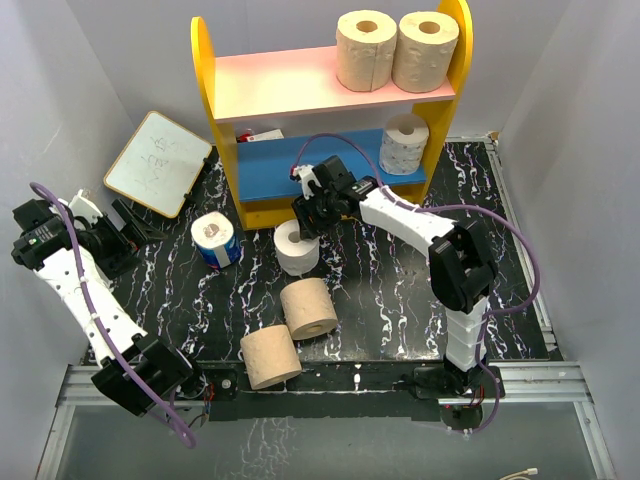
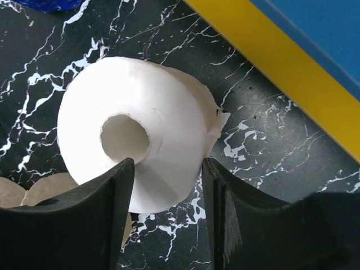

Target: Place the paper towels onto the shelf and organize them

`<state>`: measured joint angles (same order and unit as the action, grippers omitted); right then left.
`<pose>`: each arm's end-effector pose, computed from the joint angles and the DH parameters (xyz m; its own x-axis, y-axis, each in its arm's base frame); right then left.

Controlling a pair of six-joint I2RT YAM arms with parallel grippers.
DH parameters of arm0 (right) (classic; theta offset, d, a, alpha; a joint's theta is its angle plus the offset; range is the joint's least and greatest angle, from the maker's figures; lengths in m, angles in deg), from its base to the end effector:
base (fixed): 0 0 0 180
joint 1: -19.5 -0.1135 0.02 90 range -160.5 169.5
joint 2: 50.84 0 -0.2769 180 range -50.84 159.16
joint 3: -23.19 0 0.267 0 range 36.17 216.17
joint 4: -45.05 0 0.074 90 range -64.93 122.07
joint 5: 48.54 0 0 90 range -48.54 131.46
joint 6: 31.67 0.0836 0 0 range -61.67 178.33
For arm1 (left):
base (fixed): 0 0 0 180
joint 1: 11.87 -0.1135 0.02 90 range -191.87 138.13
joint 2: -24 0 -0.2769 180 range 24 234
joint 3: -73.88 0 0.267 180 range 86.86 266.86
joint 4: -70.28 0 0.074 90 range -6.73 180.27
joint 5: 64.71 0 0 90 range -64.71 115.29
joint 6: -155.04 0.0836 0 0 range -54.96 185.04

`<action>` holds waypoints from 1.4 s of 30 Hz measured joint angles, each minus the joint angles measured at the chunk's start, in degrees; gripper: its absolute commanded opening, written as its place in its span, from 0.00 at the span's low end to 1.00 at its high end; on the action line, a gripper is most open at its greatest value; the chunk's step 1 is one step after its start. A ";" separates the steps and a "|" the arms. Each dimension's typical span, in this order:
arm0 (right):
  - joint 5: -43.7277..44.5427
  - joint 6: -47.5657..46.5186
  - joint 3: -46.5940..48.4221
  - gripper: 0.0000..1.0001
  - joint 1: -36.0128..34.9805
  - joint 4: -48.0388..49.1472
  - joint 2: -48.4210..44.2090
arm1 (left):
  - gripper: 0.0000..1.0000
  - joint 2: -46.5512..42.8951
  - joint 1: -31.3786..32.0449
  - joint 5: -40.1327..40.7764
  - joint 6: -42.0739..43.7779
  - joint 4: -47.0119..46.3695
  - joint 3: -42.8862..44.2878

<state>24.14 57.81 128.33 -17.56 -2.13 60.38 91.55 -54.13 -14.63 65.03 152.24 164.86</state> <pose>0.3662 0.3078 0.2201 -0.6330 -0.4889 -0.6003 -0.7232 0.6501 0.2331 0.2073 0.1159 0.3578 -0.6312 -0.5737 -0.5220 -0.2679 0.7928 -0.5474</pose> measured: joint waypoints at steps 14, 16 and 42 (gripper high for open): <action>9.73 1.86 -0.11 0.00 -1.18 1.84 -0.70 | 0.91 0.02 0.00 -0.07 0.00 0.00 0.00; 11.28 3.26 -1.05 0.16 -1.38 1.88 -1.53 | 0.91 0.02 0.00 -0.17 0.00 0.02 0.00; 13.46 7.78 0.35 0.80 -2.27 -0.94 -0.85 | 0.91 0.02 0.00 -0.66 0.02 0.00 -0.02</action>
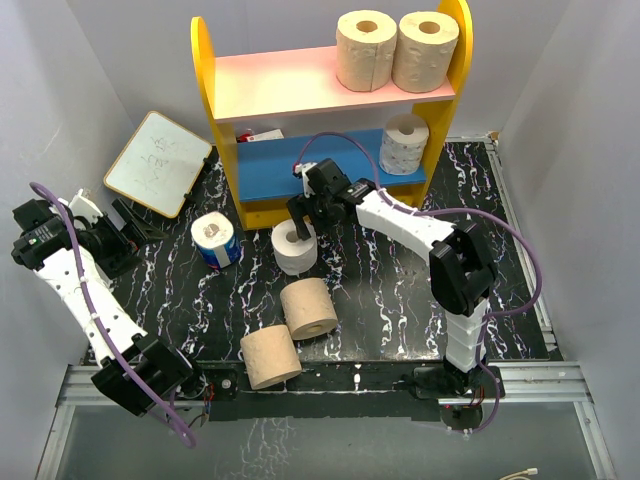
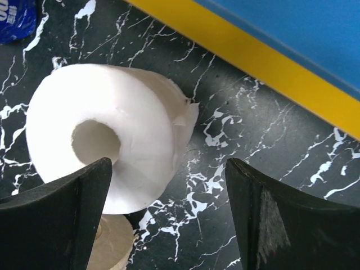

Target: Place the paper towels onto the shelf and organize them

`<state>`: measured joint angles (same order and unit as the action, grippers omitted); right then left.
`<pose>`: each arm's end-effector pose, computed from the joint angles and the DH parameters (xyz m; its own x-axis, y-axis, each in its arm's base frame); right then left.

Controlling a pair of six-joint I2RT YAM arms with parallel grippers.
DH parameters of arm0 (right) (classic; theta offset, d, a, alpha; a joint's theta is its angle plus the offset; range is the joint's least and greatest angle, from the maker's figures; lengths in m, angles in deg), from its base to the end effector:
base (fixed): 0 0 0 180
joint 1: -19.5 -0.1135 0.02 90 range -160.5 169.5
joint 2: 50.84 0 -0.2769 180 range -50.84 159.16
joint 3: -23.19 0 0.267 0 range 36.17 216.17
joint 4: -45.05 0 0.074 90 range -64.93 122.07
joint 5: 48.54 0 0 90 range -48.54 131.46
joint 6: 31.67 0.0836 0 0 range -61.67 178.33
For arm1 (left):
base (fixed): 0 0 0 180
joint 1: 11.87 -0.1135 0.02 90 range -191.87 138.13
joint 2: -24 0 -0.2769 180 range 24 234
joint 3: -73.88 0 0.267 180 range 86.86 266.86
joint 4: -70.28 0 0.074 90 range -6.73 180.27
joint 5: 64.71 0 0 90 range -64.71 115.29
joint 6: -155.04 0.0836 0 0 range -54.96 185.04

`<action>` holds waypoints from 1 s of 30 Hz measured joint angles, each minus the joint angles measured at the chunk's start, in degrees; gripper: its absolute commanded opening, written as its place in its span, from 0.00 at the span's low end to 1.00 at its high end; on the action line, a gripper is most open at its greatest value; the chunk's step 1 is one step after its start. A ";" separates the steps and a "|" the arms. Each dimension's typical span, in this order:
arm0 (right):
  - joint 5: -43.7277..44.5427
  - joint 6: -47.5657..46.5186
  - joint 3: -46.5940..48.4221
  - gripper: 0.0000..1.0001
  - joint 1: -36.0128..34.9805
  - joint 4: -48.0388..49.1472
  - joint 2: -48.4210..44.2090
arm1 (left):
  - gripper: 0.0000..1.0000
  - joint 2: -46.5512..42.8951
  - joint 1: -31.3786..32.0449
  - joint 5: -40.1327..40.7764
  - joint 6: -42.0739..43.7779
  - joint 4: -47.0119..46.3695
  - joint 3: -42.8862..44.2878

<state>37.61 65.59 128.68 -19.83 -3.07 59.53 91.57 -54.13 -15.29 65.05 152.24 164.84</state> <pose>0.3655 0.3068 0.2247 -0.6967 -0.4078 -0.5902 -0.5802 0.8041 0.1292 0.2076 0.1152 0.3581 -0.6316 -0.5737 -0.5216 -0.2596 0.7903 -0.5550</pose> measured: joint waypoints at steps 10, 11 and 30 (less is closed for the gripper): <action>-2.12 0.28 0.09 0.77 -0.81 -0.90 0.00 | 0.91 0.00 0.00 0.00 0.00 0.00 0.00; -2.12 0.31 0.09 0.75 -0.79 -0.90 0.00 | 0.91 0.00 0.00 0.00 0.00 0.00 0.00; 5.68 2.93 4.44 0.41 -4.66 1.53 3.74 | 0.91 0.00 0.00 -0.02 0.00 0.00 -0.02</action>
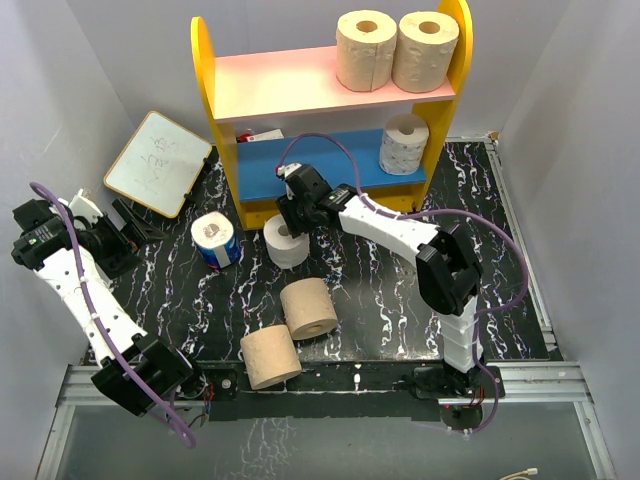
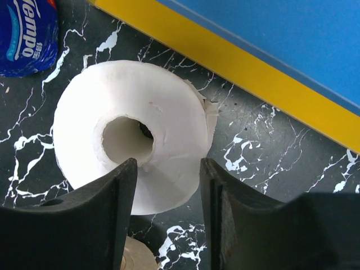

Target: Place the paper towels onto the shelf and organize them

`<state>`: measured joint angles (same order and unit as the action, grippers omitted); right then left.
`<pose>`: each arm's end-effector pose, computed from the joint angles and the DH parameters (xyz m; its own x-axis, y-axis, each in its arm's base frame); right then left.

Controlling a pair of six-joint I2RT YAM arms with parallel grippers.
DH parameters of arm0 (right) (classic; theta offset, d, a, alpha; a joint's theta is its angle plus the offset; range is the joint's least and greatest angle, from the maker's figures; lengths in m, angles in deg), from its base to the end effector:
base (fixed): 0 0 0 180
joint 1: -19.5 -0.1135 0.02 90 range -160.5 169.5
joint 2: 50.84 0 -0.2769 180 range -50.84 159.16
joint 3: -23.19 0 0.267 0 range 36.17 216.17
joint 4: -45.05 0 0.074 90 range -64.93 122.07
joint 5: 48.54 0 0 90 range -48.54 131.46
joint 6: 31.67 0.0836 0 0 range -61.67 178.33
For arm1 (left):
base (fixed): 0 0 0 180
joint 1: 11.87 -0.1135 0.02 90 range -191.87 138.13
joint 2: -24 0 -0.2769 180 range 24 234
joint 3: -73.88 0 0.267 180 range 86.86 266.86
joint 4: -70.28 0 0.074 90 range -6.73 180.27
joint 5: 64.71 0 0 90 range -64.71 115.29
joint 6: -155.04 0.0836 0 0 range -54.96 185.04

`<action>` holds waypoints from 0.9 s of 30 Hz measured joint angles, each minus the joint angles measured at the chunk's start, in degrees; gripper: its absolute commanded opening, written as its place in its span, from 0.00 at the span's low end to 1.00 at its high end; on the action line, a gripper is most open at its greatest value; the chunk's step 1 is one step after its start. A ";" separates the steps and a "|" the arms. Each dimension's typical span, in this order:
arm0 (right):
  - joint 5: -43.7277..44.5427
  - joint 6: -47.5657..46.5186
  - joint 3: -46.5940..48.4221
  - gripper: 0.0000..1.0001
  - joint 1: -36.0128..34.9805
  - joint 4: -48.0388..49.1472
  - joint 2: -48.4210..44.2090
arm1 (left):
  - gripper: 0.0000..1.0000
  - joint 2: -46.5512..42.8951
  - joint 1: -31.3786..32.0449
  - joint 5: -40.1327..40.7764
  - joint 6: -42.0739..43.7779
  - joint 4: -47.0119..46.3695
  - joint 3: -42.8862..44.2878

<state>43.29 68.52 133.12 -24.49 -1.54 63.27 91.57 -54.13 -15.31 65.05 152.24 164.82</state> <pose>0.3609 0.3447 0.2247 -0.6688 -0.3998 -0.6268 -0.5703 0.8167 0.0875 0.2076 0.1151 0.3580 -0.6317 -0.5738 -0.5213 -0.2595 0.7901 -0.5553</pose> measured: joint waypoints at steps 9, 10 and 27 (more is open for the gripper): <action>4.09 -0.09 0.55 0.15 -1.51 1.05 0.70 | 0.91 0.39 0.00 -0.17 0.02 0.02 0.00; 4.24 -0.17 0.57 0.10 -1.51 1.07 0.70 | 0.91 0.50 0.00 -0.17 0.02 0.00 0.00; 8.24 -1.05 1.95 0.80 -1.29 -0.33 1.42 | 0.91 1.14 0.00 -0.81 0.24 0.02 0.00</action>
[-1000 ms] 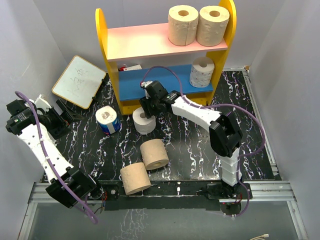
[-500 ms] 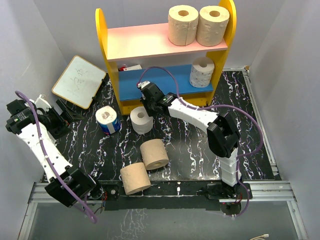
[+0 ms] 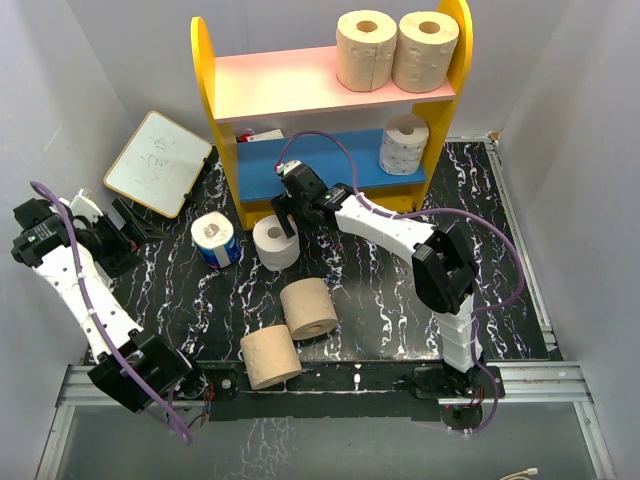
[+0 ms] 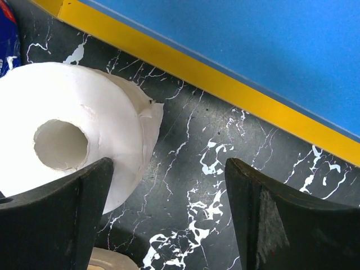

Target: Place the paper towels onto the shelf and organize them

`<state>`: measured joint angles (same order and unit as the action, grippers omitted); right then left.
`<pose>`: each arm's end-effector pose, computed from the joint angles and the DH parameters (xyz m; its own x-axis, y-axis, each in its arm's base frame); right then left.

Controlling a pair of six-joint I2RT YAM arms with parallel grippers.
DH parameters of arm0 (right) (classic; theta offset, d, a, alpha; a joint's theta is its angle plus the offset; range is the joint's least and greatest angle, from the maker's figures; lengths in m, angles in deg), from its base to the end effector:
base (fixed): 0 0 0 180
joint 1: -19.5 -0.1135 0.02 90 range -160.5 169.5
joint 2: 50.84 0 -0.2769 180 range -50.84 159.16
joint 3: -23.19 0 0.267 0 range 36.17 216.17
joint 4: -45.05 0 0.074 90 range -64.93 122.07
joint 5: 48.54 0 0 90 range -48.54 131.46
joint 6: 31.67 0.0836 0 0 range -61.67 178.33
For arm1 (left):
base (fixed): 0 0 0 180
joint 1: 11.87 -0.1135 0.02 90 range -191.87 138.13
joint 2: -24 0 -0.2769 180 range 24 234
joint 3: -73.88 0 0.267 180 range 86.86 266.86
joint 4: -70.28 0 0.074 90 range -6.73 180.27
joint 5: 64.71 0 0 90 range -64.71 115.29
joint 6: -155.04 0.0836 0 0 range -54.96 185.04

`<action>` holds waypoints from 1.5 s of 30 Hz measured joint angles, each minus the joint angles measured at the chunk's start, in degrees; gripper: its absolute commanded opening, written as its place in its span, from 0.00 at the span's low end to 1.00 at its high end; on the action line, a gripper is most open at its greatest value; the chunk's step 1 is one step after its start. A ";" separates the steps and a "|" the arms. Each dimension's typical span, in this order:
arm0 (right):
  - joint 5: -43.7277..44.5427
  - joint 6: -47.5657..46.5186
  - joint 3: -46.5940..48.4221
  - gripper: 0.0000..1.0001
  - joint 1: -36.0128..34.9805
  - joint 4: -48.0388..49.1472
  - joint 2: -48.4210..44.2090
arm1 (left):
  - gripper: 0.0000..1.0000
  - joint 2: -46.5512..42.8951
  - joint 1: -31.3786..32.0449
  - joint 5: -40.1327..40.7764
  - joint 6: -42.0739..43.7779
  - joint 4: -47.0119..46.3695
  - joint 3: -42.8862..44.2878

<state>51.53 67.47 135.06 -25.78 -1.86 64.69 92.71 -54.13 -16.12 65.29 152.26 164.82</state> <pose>0.3658 0.3486 0.2256 -0.6353 -0.4193 -0.6485 -0.5272 0.8491 -0.0325 0.2115 0.1174 0.3544 -0.6404 -0.5775 -0.5063 -0.2550 0.7817 -0.5692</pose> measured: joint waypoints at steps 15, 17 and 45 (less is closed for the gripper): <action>-3.89 1.57 2.80 0.79 -0.09 -3.61 0.39 | 0.91 0.22 0.00 -0.02 0.02 0.00 0.00; -4.46 1.81 2.80 0.79 -0.09 -3.63 0.35 | 0.91 0.22 0.00 -0.02 0.02 -0.02 0.00; -4.55 3.82 10.93 0.64 -0.76 -5.46 8.37 | 0.91 0.22 0.00 -0.02 0.02 -0.02 -0.09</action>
<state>46.98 71.30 145.99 -26.54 -7.33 73.06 92.93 -54.13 -16.14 65.31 152.24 164.73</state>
